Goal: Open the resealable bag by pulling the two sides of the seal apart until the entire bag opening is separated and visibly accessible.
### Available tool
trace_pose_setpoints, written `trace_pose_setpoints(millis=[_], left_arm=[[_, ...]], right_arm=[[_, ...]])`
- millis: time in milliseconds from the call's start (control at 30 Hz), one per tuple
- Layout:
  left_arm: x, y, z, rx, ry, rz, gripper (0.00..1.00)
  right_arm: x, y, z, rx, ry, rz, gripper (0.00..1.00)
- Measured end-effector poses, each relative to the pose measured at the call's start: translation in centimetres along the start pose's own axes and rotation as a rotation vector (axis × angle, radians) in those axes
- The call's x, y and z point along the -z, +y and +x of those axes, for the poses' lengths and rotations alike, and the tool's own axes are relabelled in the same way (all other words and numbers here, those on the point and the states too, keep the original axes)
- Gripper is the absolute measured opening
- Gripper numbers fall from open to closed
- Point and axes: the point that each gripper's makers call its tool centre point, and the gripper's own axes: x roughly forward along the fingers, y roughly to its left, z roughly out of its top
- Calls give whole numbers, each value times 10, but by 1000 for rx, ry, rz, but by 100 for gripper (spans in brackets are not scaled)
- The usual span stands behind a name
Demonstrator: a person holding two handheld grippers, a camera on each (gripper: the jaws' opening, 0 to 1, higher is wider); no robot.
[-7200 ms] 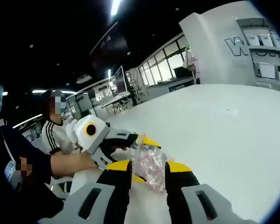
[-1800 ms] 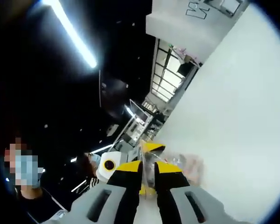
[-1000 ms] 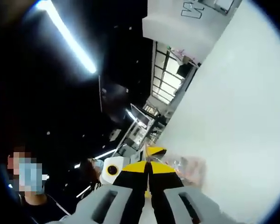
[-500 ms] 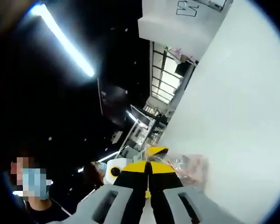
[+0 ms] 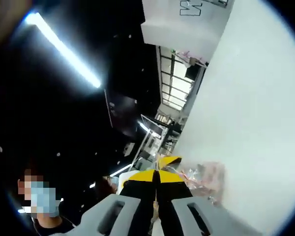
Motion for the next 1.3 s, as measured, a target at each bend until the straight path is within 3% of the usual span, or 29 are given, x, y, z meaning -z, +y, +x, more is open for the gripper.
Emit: trace_pose_setpoints(millis=[1300], left_arm=[[2, 0, -1, -7, 9, -27, 39]], right_arm=[[-3, 2, -3, 1, -38, -2, 0]])
